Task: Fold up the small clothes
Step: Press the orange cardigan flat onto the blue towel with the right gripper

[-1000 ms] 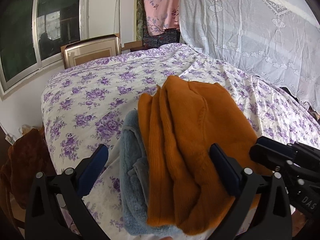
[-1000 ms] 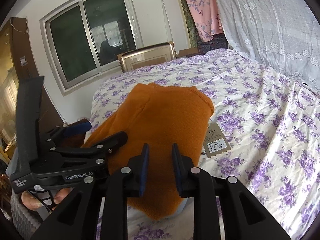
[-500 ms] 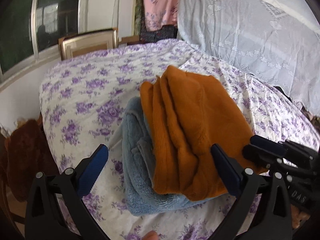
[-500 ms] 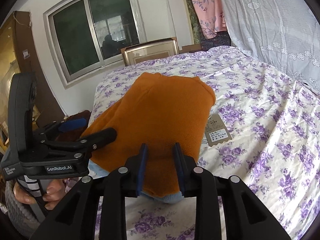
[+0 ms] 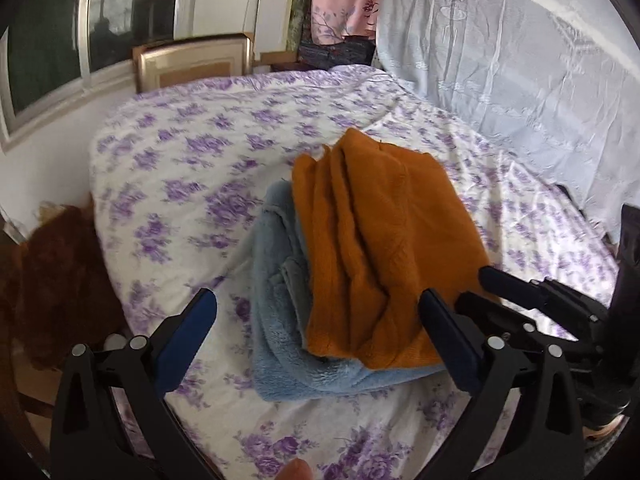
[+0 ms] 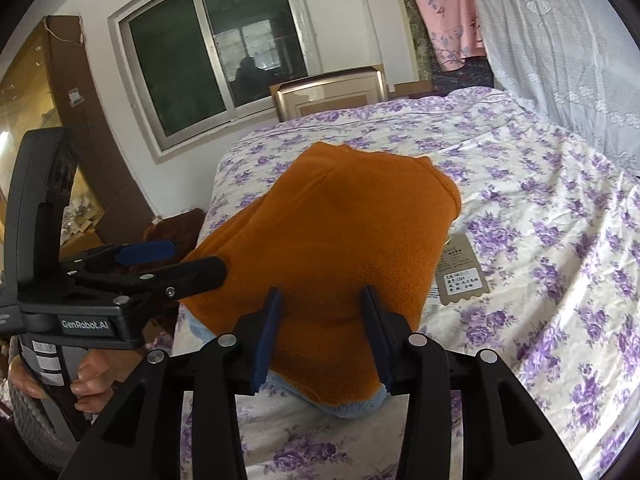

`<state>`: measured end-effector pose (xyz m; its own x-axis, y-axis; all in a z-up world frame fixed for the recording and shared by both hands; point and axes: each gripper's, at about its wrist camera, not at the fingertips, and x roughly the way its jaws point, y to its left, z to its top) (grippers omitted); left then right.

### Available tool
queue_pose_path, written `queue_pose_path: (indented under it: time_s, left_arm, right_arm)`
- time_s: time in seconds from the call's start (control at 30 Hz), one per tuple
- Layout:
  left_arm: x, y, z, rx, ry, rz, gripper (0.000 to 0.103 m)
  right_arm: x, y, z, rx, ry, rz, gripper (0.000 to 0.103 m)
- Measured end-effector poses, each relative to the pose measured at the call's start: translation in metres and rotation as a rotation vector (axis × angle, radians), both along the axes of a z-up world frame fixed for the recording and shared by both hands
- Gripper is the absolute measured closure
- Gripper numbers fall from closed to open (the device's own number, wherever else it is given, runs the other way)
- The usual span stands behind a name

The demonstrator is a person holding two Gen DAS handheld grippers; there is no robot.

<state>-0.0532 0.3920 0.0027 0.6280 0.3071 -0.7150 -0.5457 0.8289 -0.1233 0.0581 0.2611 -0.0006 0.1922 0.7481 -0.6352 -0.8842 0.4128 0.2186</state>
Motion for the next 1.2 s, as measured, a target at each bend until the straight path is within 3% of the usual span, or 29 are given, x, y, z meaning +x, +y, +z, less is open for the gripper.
queue_pose_path:
  time_s: [0.1, 0.23, 0.27, 0.33, 0.47, 0.6, 0.67, 0.77, 0.9, 1.07, 1.2]
  left_arm:
    - [0.011, 0.000, 0.001, 0.048, 0.029, -0.004, 0.004]
    - [0.021, 0.030, 0.000, -0.069, -0.046, 0.034, 0.004]
    - [0.025, 0.037, 0.000, -0.080, -0.058, 0.044, 0.004]
    - [0.037, 0.043, -0.008, -0.049, -0.003, 0.059, 0.004]
    - [0.036, 0.054, -0.023, -0.046, -0.006, 0.087, 0.004]
    - [0.027, 0.072, -0.035, -0.041, 0.010, 0.155, 0.004]
    - [0.023, 0.074, -0.037, -0.059, -0.004, 0.161, 0.004]
    - [0.026, 0.067, -0.040, -0.016, -0.006, 0.159, 0.004]
    - [0.028, 0.076, -0.048, -0.075, -0.023, 0.164, 0.004]
    - [0.030, 0.071, -0.042, -0.056, -0.005, 0.168, 0.004]
    - [0.022, 0.066, -0.033, -0.085, -0.009, 0.179, 0.004]
  right_arm:
    - [0.002, -0.005, -0.002, 0.014, 0.016, 0.017, 0.059]
    - [0.000, -0.010, -0.004, 0.028, 0.013, 0.027, 0.059]
    - [-0.001, -0.010, -0.003, 0.024, 0.004, 0.032, 0.059]
    - [-0.003, -0.009, -0.001, 0.020, -0.010, 0.040, 0.060]
    - [0.016, -0.013, 0.014, 0.113, 0.056, -0.010, 0.077]
    - [0.046, 0.011, 0.012, 0.109, 0.136, -0.055, 0.096]
    - [0.046, 0.027, 0.008, 0.074, 0.115, -0.048, 0.095]
    - [0.044, 0.043, -0.008, 0.030, 0.102, -0.057, 0.095]
    - [0.043, 0.046, -0.010, 0.030, 0.086, -0.060, 0.095]
    - [0.042, 0.028, 0.003, 0.052, 0.108, -0.065, 0.095]
    - [0.034, 0.006, 0.008, 0.058, 0.091, -0.067, 0.095]
